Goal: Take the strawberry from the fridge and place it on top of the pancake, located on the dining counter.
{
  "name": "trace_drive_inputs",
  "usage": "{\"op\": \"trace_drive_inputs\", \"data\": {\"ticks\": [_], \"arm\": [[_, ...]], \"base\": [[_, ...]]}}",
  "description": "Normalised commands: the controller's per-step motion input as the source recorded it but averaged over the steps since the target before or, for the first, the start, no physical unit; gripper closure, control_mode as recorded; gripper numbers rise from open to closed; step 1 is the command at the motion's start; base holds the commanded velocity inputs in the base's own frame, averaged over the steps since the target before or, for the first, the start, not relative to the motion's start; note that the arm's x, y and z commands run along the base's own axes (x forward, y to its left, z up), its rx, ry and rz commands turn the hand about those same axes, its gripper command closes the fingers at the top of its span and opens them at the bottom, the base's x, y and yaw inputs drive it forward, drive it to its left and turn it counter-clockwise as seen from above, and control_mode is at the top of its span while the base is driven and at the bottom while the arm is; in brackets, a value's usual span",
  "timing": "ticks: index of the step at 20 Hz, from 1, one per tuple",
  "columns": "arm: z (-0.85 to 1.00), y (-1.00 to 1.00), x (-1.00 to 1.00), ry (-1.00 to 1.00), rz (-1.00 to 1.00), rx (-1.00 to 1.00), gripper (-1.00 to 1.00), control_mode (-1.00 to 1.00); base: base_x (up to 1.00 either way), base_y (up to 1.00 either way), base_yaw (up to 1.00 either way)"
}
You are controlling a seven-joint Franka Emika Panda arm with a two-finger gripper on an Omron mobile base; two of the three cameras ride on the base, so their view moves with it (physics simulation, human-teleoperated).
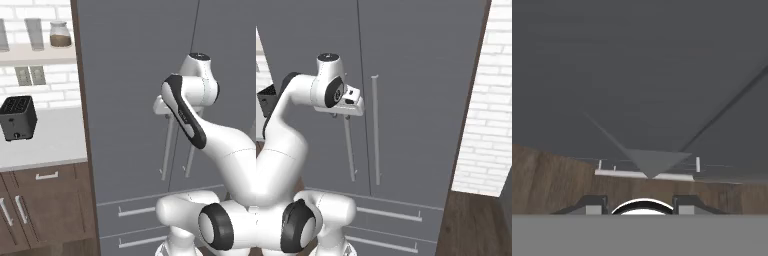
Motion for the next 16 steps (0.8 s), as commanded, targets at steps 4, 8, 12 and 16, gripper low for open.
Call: {"op": "trace_drive_inputs", "data": {"ticks": [4,8,12,16], "arm": [[0.00,-0.01,-0.15,0.00,-0.02,0.00,-1.00,1.00],[0.00,0.00,0.00,0.00,0.00,0.00,-1.00,1.00],[0.00,0.00,0.00,0.00,0.00,0.00,-1.00,1.00],[0.00,0.00,0.00,0.00,0.00,0.00,-1.00,1.00]], "base": [[-0.11,-0.04,-0.03],[-0.56,-0.23,-0.14],[-0.50,-0.28,-0.11],[-0.12,-0.46,-0.01]]}}
